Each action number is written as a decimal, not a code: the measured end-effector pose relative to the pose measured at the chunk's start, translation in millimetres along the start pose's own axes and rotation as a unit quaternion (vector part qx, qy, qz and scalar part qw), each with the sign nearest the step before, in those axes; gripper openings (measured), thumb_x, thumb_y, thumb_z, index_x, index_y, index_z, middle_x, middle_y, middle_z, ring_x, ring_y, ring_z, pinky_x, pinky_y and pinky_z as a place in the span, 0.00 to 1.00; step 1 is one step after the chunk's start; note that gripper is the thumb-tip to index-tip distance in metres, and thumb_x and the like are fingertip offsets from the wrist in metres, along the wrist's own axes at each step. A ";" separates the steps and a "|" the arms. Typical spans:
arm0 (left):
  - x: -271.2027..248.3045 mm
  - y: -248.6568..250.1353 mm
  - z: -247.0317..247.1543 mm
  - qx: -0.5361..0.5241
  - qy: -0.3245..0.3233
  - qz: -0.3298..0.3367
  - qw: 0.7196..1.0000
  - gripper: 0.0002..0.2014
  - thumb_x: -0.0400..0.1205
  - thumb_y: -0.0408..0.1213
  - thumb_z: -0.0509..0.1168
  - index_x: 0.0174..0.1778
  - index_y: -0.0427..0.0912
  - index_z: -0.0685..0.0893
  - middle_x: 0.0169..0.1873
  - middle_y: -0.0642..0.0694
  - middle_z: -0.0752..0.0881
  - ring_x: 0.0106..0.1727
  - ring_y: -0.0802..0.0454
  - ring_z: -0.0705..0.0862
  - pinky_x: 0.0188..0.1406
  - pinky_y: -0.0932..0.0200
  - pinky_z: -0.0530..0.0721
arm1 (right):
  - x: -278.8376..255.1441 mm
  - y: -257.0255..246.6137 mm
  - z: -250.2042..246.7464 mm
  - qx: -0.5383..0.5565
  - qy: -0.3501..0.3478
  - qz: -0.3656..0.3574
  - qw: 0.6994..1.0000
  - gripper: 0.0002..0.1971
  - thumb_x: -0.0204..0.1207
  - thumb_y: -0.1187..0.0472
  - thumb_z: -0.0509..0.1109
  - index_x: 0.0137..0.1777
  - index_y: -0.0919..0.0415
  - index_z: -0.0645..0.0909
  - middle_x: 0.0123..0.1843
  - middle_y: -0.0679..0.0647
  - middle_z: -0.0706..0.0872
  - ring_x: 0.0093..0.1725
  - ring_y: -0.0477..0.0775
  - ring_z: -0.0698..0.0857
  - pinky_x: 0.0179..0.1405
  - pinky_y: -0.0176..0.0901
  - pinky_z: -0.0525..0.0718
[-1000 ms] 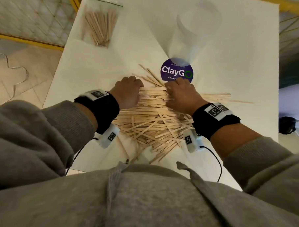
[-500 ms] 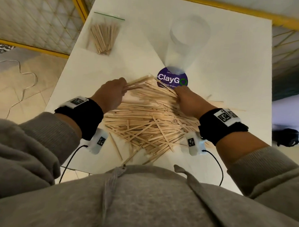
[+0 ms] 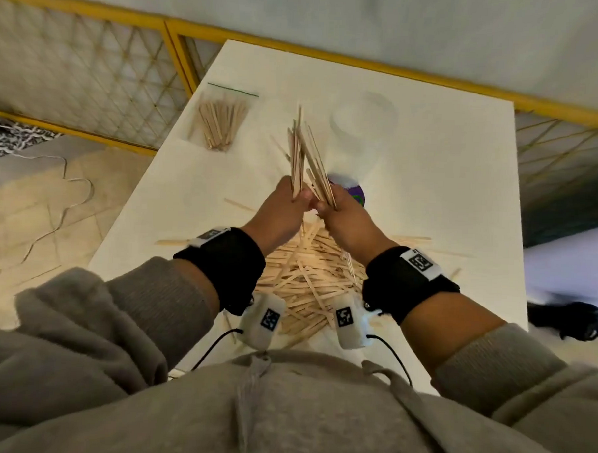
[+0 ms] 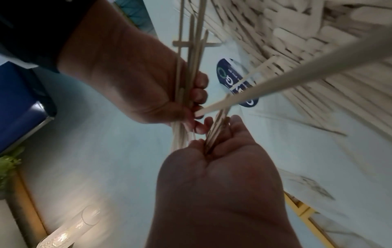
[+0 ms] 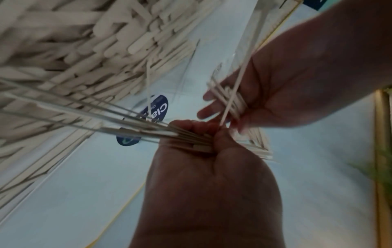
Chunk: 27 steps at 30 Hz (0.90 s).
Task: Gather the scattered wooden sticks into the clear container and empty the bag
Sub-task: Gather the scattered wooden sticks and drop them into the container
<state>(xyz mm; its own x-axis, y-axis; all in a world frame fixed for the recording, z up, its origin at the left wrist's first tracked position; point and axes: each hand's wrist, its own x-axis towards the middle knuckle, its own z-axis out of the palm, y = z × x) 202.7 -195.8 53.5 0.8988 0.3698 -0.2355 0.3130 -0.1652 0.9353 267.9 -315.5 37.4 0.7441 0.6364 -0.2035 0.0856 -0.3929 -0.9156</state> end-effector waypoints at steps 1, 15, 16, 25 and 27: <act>0.7 4.5 1.7 0.013 0.009 -0.002 1.000 0.10 0.87 0.41 0.55 0.60 0.39 0.71 0.49 0.47 0.82 0.47 0.55 0.82 0.43 0.60 0.78 | 0.6 3.3 2.2 -0.007 -0.007 0.004 1.000 0.13 0.85 0.61 0.59 0.67 0.64 0.75 0.41 0.45 0.78 0.37 0.41 0.74 0.40 0.38 0.72; 26.0 12.8 9.6 -0.180 -0.047 -0.065 0.980 0.12 0.83 0.47 0.61 0.56 0.45 0.80 0.51 0.47 0.87 0.55 0.48 0.84 0.66 0.48 0.80 | -1.9 -12.6 0.8 0.004 -0.033 0.027 0.999 0.21 0.81 0.73 0.56 0.73 0.61 0.70 0.44 0.48 0.82 0.39 0.43 0.79 0.38 0.32 0.77; 29.2 11.3 9.1 -0.191 -0.040 -0.071 0.978 0.10 0.83 0.47 0.62 0.50 0.45 0.81 0.47 0.44 0.88 0.51 0.44 0.85 0.65 0.41 0.80 | -1.6 -13.0 0.8 0.026 -0.036 0.045 0.998 0.24 0.79 0.73 0.57 0.74 0.58 0.69 0.43 0.49 0.82 0.37 0.44 0.79 0.37 0.35 0.78; 47.0 25.8 -3.4 -0.278 0.035 -0.072 0.957 0.07 0.88 0.38 0.54 0.50 0.37 0.73 0.35 0.44 0.80 0.37 0.50 0.85 0.36 0.57 0.86 | -6.6 -4.9 4.0 0.124 -0.015 0.112 0.986 0.11 0.67 0.64 0.69 0.50 0.58 0.77 0.43 0.54 0.80 0.43 0.52 0.80 0.47 0.46 0.78; 52.4 30.8 -10.2 -0.279 0.060 -0.061 0.956 0.07 0.87 0.38 0.55 0.51 0.37 0.72 0.31 0.47 0.80 0.34 0.50 0.82 0.37 0.55 0.85 | -6.9 -11.9 1.4 0.154 0.021 0.111 0.982 0.15 0.64 0.57 0.67 0.51 0.57 0.79 0.42 0.51 0.81 0.42 0.48 0.78 0.44 0.40 0.74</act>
<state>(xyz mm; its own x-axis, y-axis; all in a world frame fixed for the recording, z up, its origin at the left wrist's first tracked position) 256.3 -172.1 72.7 0.8140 0.4629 -0.3509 0.1705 0.3871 0.9061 260.8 -314.3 49.2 0.7487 0.5271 -0.4020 -0.2822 -0.2954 -0.9128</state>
